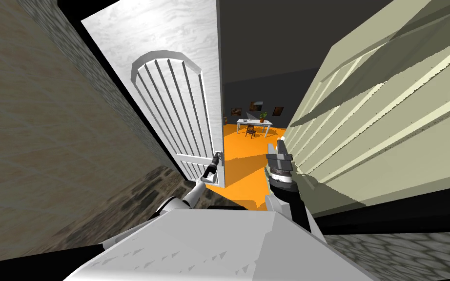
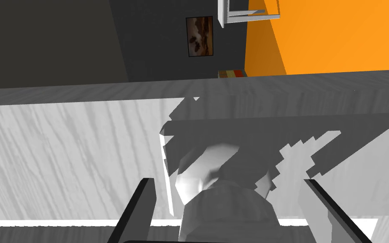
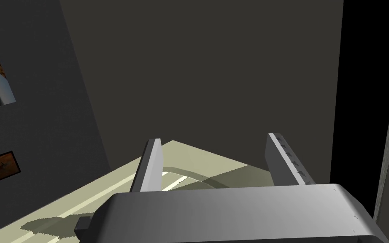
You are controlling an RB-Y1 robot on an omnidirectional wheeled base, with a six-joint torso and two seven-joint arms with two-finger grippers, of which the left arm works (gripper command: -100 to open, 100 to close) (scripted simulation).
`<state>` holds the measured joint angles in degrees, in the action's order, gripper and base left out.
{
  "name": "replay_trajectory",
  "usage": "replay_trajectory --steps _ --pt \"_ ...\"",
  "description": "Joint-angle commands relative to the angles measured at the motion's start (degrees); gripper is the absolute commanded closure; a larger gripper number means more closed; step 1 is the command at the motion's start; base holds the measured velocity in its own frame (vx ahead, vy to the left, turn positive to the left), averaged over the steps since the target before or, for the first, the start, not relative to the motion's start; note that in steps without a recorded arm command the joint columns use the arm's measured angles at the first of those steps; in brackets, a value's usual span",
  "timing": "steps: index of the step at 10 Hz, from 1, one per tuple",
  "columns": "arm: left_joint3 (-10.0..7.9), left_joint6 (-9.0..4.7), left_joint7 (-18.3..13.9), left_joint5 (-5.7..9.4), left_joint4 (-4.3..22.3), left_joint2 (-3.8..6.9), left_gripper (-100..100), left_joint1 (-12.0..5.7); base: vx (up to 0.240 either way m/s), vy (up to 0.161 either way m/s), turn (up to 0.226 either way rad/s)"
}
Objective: Push the door open
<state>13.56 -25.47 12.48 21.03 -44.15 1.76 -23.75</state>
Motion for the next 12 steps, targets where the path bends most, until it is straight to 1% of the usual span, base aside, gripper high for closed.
replay_trajectory --steps 1,6,7,10,12 --pt "0.01 0.03 0.0 0.0 -0.02 0.05 100 0.04 -0.006 0.003 0.007" --pt "0.01 0.03 0.0 0.0 -0.02 0.05 100 0.04 -0.017 0.005 -0.003" --pt "-0.67 0.07 0.13 0.12 0.25 0.59 100 0.08 0.078 -0.057 0.019" --pt "-1.78 -0.01 0.29 0.32 0.51 1.29 100 0.0 0.135 -0.085 0.041" --pt "-1.78 -0.01 0.29 0.32 0.51 1.29 100 0.0 0.084 -0.032 0.004"
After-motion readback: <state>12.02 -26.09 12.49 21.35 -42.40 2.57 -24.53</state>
